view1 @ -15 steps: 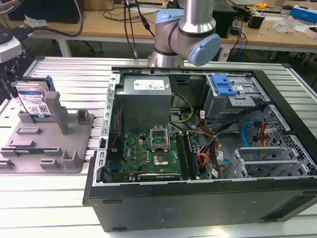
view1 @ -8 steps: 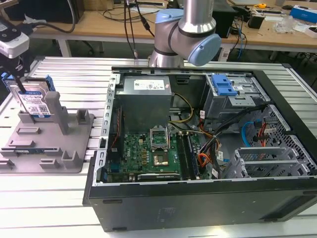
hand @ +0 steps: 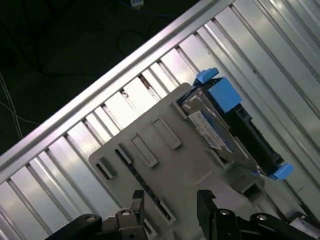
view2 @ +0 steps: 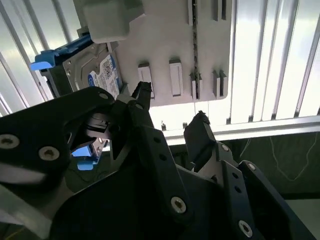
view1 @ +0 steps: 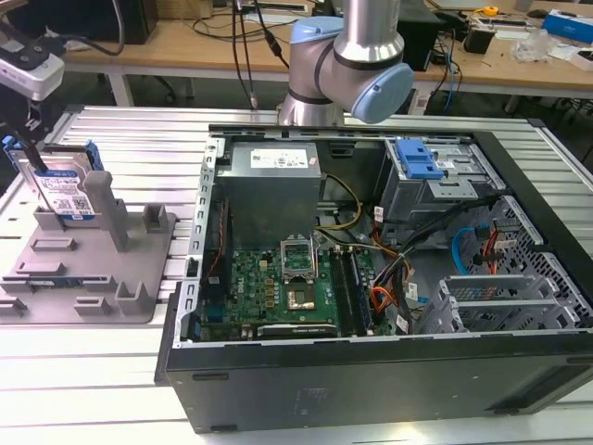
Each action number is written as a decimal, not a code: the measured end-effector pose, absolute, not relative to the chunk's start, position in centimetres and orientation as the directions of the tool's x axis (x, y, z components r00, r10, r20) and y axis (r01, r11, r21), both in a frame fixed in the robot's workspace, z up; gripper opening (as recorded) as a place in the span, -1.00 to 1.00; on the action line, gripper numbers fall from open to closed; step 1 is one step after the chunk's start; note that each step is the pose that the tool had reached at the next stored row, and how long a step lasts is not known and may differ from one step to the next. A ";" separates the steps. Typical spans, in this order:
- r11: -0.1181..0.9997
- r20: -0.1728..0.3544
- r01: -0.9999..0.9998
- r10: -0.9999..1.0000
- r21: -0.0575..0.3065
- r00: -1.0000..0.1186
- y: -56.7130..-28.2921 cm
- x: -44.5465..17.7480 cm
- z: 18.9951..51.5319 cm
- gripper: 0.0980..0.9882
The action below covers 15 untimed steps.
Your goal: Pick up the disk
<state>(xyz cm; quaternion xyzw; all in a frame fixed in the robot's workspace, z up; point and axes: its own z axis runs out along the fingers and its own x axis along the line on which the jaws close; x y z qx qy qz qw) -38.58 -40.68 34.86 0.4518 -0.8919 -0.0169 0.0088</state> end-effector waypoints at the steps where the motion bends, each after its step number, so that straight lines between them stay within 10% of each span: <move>1: 0.576 0.000 -0.817 -0.817 0.038 -0.576 -40.7 -38.6 34.9 0.00; 15: 0.315 0.000 -0.948 -0.949 0.038 -0.315 -40.7 -38.6 34.8 0.00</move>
